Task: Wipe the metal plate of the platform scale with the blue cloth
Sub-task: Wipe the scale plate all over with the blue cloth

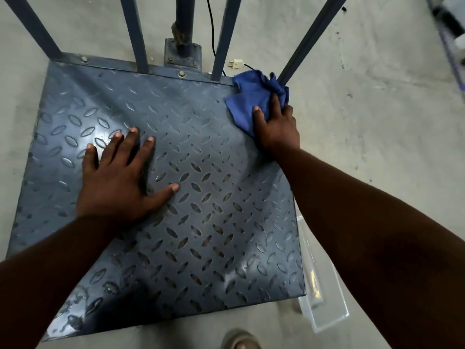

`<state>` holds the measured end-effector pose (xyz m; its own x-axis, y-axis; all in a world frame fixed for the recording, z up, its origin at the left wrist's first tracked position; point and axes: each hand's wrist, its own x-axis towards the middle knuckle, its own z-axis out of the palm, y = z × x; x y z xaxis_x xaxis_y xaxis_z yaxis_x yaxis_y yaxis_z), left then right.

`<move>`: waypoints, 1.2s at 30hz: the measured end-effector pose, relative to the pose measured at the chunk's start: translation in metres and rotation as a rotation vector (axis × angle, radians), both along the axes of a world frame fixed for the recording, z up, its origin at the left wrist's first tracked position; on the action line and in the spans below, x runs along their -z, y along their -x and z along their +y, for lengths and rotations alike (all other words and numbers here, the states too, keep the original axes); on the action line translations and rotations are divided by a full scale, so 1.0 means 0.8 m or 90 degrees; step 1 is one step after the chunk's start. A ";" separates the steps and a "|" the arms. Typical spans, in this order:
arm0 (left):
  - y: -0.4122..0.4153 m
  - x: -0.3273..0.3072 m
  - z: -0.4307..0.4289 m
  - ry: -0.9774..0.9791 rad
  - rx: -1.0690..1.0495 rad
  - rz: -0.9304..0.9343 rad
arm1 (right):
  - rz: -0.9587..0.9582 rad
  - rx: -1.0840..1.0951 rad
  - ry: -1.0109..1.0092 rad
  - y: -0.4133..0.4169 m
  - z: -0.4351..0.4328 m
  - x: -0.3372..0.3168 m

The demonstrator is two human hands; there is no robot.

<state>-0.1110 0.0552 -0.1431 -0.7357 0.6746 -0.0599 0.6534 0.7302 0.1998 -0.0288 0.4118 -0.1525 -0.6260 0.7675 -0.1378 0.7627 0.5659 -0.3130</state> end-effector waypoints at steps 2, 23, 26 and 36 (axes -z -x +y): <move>0.000 0.001 -0.001 -0.001 -0.003 0.002 | -0.009 -0.005 0.027 -0.006 0.000 -0.002; 0.001 0.000 -0.003 -0.011 -0.003 -0.010 | -0.068 -0.114 -0.037 -0.010 -0.046 -0.011; 0.003 0.002 -0.004 -0.009 -0.007 -0.006 | -0.055 -0.196 -0.039 -0.085 -0.064 -0.016; 0.003 0.001 -0.002 0.007 -0.002 -0.007 | -0.024 -0.269 -0.063 -0.155 -0.075 -0.006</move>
<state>-0.1136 0.0535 -0.1436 -0.7366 0.6721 -0.0757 0.6493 0.7340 0.1992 0.0948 0.3521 -0.1475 -0.8838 0.4560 -0.1048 0.4677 0.8567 -0.2174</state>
